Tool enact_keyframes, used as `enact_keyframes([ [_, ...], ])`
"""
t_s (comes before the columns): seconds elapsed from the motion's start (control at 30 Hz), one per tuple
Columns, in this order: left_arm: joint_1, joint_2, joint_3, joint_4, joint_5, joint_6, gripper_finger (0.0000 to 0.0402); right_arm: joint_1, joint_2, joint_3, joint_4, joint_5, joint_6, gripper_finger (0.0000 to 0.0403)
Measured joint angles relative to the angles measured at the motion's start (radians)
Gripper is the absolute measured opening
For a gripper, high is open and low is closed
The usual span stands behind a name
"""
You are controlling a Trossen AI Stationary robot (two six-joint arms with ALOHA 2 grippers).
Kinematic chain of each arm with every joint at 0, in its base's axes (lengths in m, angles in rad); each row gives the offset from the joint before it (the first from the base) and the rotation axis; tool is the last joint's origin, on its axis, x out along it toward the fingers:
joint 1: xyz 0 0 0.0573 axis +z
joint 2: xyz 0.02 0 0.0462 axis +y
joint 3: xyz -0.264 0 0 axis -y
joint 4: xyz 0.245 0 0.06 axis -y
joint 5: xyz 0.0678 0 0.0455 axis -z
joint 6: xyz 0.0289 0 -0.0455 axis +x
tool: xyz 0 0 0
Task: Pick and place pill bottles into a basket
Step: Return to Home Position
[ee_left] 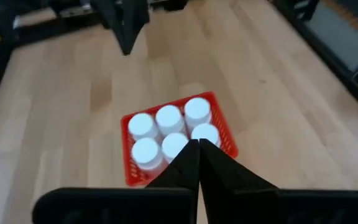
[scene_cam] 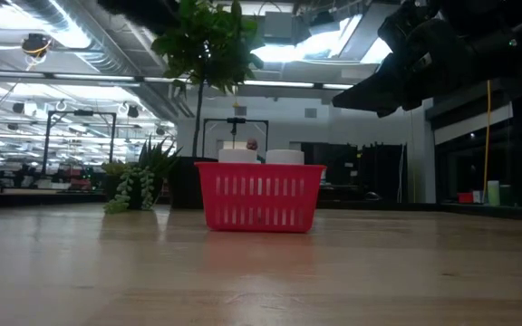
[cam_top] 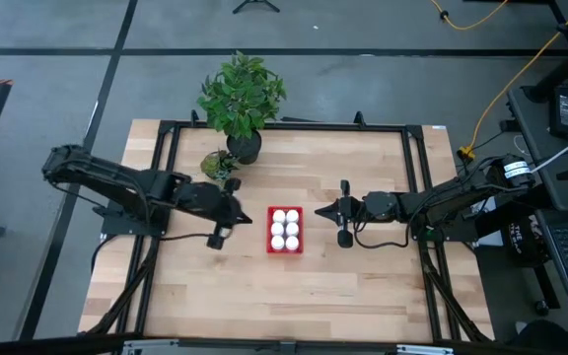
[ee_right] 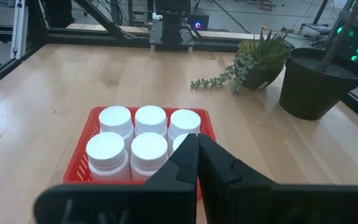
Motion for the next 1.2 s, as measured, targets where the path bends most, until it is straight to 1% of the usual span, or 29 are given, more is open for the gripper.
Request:
enact_keyframes([
  [0.07,0.0,-0.066,-0.103,0.094,-0.002,0.006,0.0002,0.0,0.0,0.0,0.0,0.0,0.0,0.0007],
  [0.23,0.0,-0.235,-0.36,0.306,-0.077,-0.028,0.0002,0.0,0.0,0.0,0.0,0.0,-0.001,0.0007],
  [0.33,0.0,-0.334,-0.513,0.467,-0.089,-0.033,0.0001,-0.002,0.0,0.0,0.0,0.0,-0.01,0.0007],
  [0.4,0.0,-0.397,-0.596,0.541,-0.09,-0.029,0.0001,-0.011,0.0,0.0,0.0,-0.001,-0.028,0.0007],
  [0.47,0.0,-0.466,-0.66,0.579,-0.104,-0.029,0.0002,-0.032,-0.001,0.0,0.004,-0.012,-0.029,0.0007],
  [0.53,0.0,-0.535,-0.693,0.592,-0.127,-0.023,0.0001,-0.064,-0.016,0.0,0.006,-0.07,-0.029,0.0007],
  [0.67,0.0,-0.674,-0.731,0.573,-0.131,0.013,0.0001,-0.149,-0.079,0.0,0.002,-0.213,-0.033,0.0007],
  [0.8,0.0,-0.783,-0.778,0.57,-0.131,0.031,0.0001,-0.243,-0.175,0.0,-0.034,-0.291,-0.064,0.0007],
  [0.9,0.0,-0.841,-0.826,0.564,-0.135,0.031,0.0001,-0.308,-0.269,0.0,-0.118,-0.346,-0.082,0.0007],
  [1.03,0.0,-0.897,-0.861,0.566,-0.175,0.019,0.0001,-0.381,-0.402,0.0,-0.257,-0.403,-0.083,0.0007],
  [1.2,0.001,-0.943,-0.888,0.569,-0.186,0.017,0.0002,-0.429,-0.557,0.0,-0.399,-0.448,-0.104,0.0007],
])
